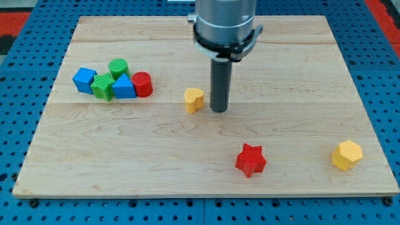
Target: Push the yellow heart towards the red circle
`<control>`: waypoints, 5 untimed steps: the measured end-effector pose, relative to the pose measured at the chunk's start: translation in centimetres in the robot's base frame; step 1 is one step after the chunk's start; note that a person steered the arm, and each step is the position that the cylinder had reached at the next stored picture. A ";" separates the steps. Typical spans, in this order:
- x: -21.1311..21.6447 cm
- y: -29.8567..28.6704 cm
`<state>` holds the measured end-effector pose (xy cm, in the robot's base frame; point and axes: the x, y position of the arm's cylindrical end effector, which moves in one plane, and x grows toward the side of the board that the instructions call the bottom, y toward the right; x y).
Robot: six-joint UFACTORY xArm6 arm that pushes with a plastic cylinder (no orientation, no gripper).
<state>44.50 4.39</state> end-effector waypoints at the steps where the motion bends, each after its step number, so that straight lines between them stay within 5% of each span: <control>1: -2.0 0.9; 4: -2.9 -7.4; 5: -2.2 -6.1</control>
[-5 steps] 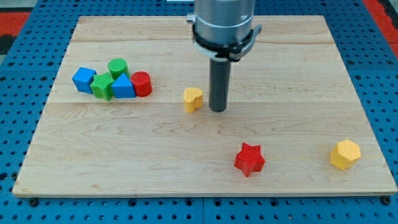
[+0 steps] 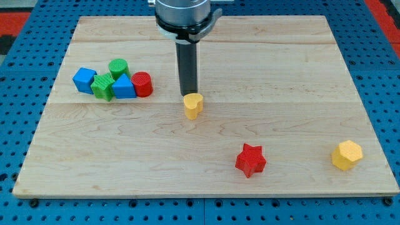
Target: Push the yellow heart towards the red circle
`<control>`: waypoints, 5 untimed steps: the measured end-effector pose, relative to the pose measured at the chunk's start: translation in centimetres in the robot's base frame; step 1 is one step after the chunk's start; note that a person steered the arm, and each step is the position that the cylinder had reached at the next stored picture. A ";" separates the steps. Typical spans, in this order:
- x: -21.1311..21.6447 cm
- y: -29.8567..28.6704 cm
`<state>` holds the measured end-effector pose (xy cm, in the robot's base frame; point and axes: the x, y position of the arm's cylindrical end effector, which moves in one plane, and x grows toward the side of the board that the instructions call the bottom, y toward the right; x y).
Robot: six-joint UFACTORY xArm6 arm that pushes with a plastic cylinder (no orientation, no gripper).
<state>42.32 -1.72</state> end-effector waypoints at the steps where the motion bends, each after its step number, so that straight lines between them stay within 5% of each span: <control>1: 0.7 1.9; 3: 2.6 8.4; 4: 8.4 10.2; 5: 6.8 7.3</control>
<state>49.07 5.55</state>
